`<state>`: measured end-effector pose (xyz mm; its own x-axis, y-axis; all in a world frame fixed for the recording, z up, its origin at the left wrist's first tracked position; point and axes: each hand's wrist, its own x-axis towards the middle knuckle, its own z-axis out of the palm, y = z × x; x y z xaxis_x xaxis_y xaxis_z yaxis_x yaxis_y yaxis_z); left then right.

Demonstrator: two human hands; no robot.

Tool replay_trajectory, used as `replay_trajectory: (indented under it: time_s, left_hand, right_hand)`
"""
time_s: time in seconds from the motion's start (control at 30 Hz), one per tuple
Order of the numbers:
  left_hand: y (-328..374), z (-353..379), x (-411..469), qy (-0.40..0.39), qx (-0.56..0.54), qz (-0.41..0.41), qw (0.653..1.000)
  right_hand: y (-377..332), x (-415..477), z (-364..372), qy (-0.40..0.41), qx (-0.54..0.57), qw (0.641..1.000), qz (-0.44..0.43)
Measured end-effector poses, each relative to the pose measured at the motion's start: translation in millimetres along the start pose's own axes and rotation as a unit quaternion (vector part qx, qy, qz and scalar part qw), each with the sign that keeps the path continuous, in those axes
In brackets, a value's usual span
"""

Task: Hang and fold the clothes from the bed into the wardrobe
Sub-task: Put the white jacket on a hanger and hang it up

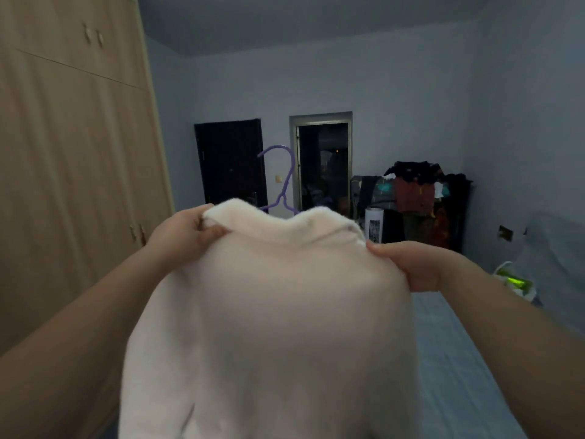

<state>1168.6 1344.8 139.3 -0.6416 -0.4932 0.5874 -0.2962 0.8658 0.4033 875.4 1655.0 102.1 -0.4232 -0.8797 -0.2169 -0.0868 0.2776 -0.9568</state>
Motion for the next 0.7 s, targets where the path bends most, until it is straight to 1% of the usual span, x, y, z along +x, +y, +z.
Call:
replay_trajectory:
  time_s: [0.1, 0.17, 0.27, 0.33, 0.37, 0.4, 0.43, 0.5, 0.53, 0.57, 0.6, 0.63, 0.67, 0.7]
  left_hand:
    - [1.5, 0.7, -1.3, 0.001, 0.007, 0.000, 1.000]
    - [0.5, 0.3, -0.9, 0.010, 0.005, -0.002, 1.000]
    - [-4.2, -0.4, 1.4, 0.008, 0.017, 0.005, 1.000]
    - [-6.6, 0.5, 1.8, -0.012, 0.033, 0.005, 0.999]
    - [-6.5, 1.6, 1.7, -0.024, 0.046, 0.002, 0.999]
    - [-5.7, 3.5, 2.2, -0.035, 0.060, 0.000, 0.998]
    - [-3.7, 5.8, 2.6, -0.042, 0.073, -0.003, 0.996]
    - [3.7, 8.9, 3.9, -0.034, 0.108, -0.012, 0.994]
    - [8.6, 9.9, 3.7, -0.022, 0.121, -0.017, 0.992]
    - [13.4, 11.1, 2.7, -0.013, 0.126, -0.021, 0.992]
    - [17.4, 12.8, 1.8, -0.008, 0.123, -0.022, 0.992]
    - [20.2, 15.1, 0.3, -0.007, 0.112, -0.021, 0.993]
    - [22.7, 17.5, -1.2, -0.005, 0.097, -0.020, 0.995]
    - [24.0, 19.6, -3.1, 0.002, 0.083, -0.015, 0.996]
  right_hand:
    - [-1.5, 9.6, -2.7, -0.005, 0.005, 0.998, -0.065]
    - [-4.6, 14.3, -0.6, 0.008, 0.001, 0.994, -0.105]
    - [-14.7, 15.8, 0.6, 0.079, -0.026, 0.985, -0.150]
    - [-21.2, 15.8, 0.9, 0.163, -0.114, 0.962, -0.186]
    - [-22.5, 16.6, 1.9, 0.220, -0.176, 0.935, -0.216]
    - [-21.9, 18.2, 4.2, 0.283, -0.246, 0.891, -0.255]
    - [-19.8, 20.8, 7.5, 0.350, -0.317, 0.829, -0.299]
    - [-14.8, 22.1, 18.4, 0.469, -0.427, 0.673, -0.382]
    - [-11.8, 21.1, 22.5, 0.504, -0.454, 0.609, -0.411]
    - [-8.3, 21.0, 24.2, 0.524, -0.472, 0.560, -0.435]
    - [-4.2, 21.9, 23.6, 0.534, -0.488, 0.521, -0.454]
    - [0.6, 23.4, 20.9, 0.537, -0.502, 0.493, -0.465]
    - [5.0, 24.6, 17.2, 0.536, -0.515, 0.479, -0.468]
    - [9.4, 25.5, 13.6, 0.531, -0.526, 0.475, -0.465]
